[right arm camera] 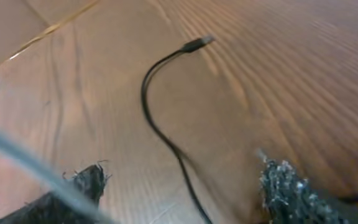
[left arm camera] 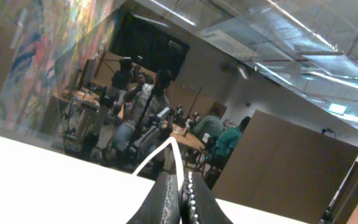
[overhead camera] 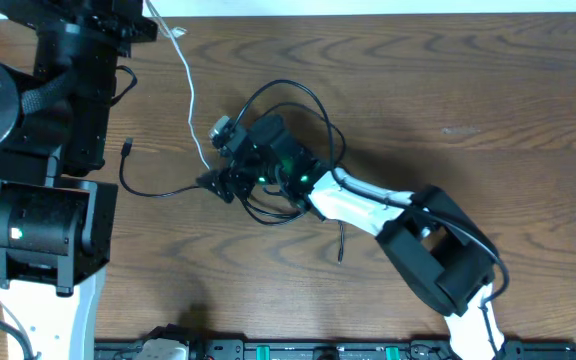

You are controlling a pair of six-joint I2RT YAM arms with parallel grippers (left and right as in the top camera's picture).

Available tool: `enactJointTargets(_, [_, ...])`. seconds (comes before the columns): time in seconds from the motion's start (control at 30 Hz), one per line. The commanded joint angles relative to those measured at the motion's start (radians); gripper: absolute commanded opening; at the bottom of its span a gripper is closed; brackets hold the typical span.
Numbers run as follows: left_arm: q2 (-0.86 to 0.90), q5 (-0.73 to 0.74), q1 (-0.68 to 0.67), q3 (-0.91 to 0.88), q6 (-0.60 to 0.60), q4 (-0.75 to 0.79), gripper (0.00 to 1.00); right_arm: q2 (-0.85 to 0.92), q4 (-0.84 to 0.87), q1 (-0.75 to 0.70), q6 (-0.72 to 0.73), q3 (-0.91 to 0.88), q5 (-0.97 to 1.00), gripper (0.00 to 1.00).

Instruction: Untangle cables

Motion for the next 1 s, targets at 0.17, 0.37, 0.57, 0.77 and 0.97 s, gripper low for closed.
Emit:
enactJointTargets(0.17, [-0.004,-0.01,0.005,0.018,0.017,-0.026,0.07,0.023,0.011,0.002,0.089,0.007,0.044,0.01])
enactJointTargets(0.37, [-0.004,-0.01,0.005,0.018,0.047,-0.059,0.07,-0.121,-0.192,-0.047,0.125,0.007,-0.129,0.01])
enactJointTargets(0.57, [0.004,-0.01,0.005,0.018,0.048,-0.063,0.07,-0.349,-0.542,-0.104,0.124,0.007,-0.311,0.01])
enactJointTargets(0.77, [0.028,-0.01,0.005,0.018,0.048,-0.092,0.08,-0.597,-0.882,-0.219,0.029,0.007,-0.319,0.01])
enactJointTargets(0.97, [0.049,-0.01,0.005,0.018,0.047,-0.103,0.07,-0.635,-0.927,-0.253,0.045,0.007,-0.462,0.01])
